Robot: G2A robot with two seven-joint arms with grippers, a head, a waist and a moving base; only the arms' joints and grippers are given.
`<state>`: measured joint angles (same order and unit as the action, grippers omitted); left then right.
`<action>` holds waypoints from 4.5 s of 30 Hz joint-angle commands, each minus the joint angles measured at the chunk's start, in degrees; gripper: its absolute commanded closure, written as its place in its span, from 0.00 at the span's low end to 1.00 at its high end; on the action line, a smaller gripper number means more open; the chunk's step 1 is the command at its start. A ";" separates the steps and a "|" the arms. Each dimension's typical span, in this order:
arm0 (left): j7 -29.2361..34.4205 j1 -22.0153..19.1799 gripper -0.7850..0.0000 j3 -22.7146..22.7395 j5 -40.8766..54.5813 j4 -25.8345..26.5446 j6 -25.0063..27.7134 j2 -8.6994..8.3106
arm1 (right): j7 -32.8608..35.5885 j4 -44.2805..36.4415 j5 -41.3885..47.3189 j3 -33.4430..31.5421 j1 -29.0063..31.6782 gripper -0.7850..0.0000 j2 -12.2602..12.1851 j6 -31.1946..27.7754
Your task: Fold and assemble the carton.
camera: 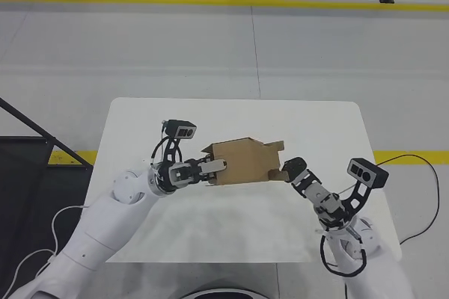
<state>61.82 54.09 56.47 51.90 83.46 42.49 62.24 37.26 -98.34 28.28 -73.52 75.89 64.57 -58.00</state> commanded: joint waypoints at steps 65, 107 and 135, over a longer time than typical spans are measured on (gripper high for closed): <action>-1.92 0.45 1.00 1.48 -8.86 -0.44 1.92 2.51 | 1.97 -0.11 -2.87 -1.15 0.77 0.00 3.43 0.00; -15.53 0.79 1.00 -0.83 -17.32 3.24 15.51 -1.39 | 6.22 1.94 -2.47 -0.54 -0.13 0.00 2.79 3.14; -15.52 1.03 1.00 -1.34 -17.95 3.52 15.51 -0.95 | 12.18 1.17 -0.19 1.60 -0.86 0.00 1.74 5.20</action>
<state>46.29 55.22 55.48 33.89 87.04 58.00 61.29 50.19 -97.37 28.43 -71.85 75.09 66.26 -52.52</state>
